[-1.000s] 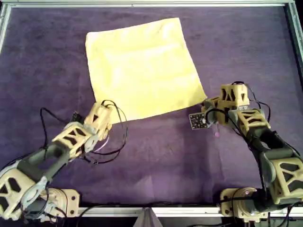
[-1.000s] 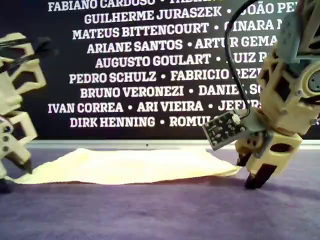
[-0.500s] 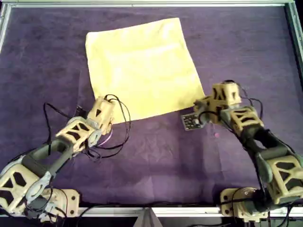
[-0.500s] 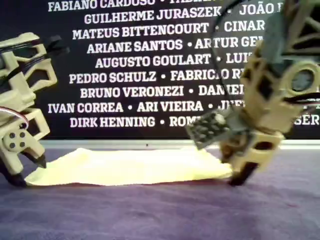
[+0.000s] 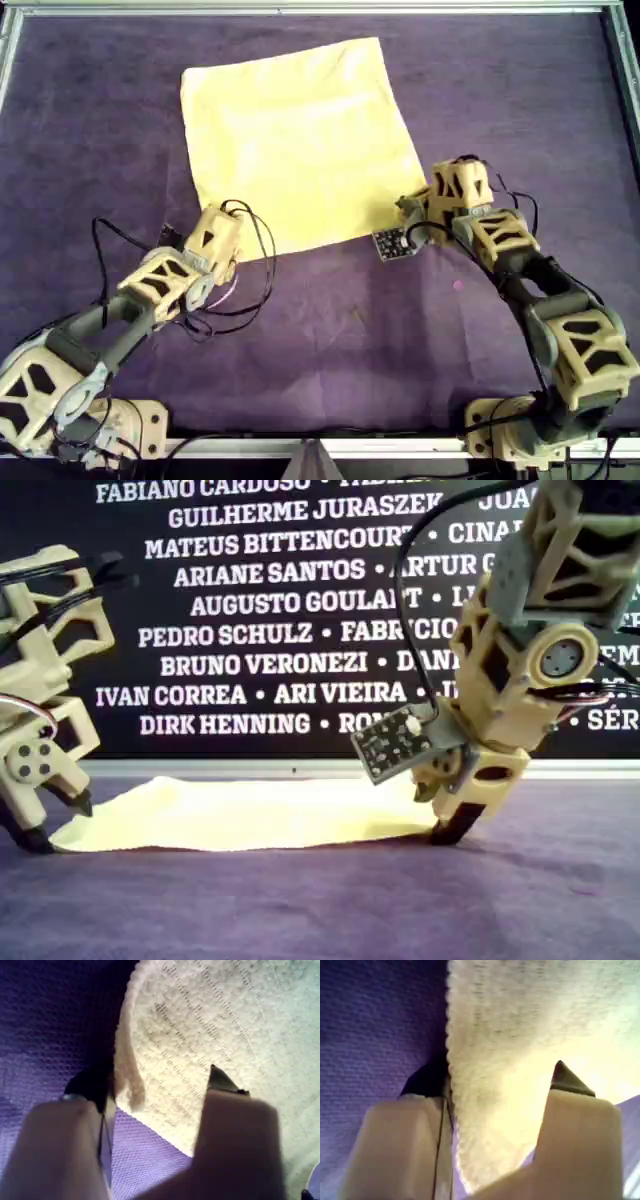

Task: Fold a cloth

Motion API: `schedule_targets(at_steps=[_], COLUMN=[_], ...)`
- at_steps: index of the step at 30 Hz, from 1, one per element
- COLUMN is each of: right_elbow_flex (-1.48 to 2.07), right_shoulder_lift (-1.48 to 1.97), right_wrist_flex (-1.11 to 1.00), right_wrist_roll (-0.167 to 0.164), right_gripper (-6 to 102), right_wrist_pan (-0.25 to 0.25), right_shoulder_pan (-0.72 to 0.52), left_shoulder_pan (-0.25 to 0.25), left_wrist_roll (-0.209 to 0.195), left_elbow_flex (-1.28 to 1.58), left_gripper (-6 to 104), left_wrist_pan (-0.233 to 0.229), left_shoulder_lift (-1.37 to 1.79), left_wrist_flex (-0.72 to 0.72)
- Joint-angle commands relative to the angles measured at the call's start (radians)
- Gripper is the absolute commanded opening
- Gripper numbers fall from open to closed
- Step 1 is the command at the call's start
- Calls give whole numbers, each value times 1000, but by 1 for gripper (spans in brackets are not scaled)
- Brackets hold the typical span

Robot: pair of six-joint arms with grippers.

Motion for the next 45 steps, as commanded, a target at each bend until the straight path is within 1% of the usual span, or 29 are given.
schedule_targets(at_steps=[1,3,9,18,20,22,23,24,28,31,32,33,34,36,40,41,44,45], right_elbow_flex=[-75,-80,-80,-81,-81,-81,-84,-91,-123,-129,-129,-129,-129,-127,-89,-83,-69,-55], right_shoulder_lift=[8,8,6,6,6,-8,-15,-12,-18,-18,-18,-18,-18,-17,12,15,49,61], right_wrist_flex=[-21,-31,-32,-38,-38,-40,-40,-40,-41,-41,-41,-41,-40,-23,-15,-9,26,43], right_wrist_roll=[3,3,3,3,3,3,5,14,17,17,17,17,18,18,18,18,18,18], right_gripper=[77,77,77,76,69,58,51,44,17,1,-2,-4,-3,-1,-1,-1,-1,-1], right_wrist_pan=[2,2,2,3,3,3,3,2,-15,-17,-3,-2,-2,-2,-3,-3,-5,-14], right_shoulder_pan=[-3,-3,-5,-5,-5,-5,-5,-5,-3,-5,-5,-5,-5,-5,-6,-8,-11,-11], left_shoulder_pan=[20,20,20,20,20,20,21,21,23,23,23,23,18,6,5,5,5,5], left_wrist_roll=[-2,-2,-2,2,6,0,0,0,-2,3,8,8,0,0,3,11,11,12], left_elbow_flex=[-69,-87,-144,-137,-132,-130,-130,-130,-153,-155,-155,-144,-132,-130,-130,-130,-100,-78], left_gripper=[66,65,64,64,63,58,54,48,21,2,-1,-4,-3,-1,-1,-1,-1,-1], left_wrist_pan=[-3,-12,-2,-15,-15,-17,-17,-17,-17,-3,-3,-2,0,0,0,0,2,2], left_shoulder_lift=[17,5,-43,-43,-40,-34,-32,-31,-29,-28,-28,-28,-26,-26,-21,-6,91,130], left_wrist_flex=[-20,-20,-20,-18,-18,-17,-17,-17,-18,-18,-18,-17,-17,-12,-2,2,3,3])
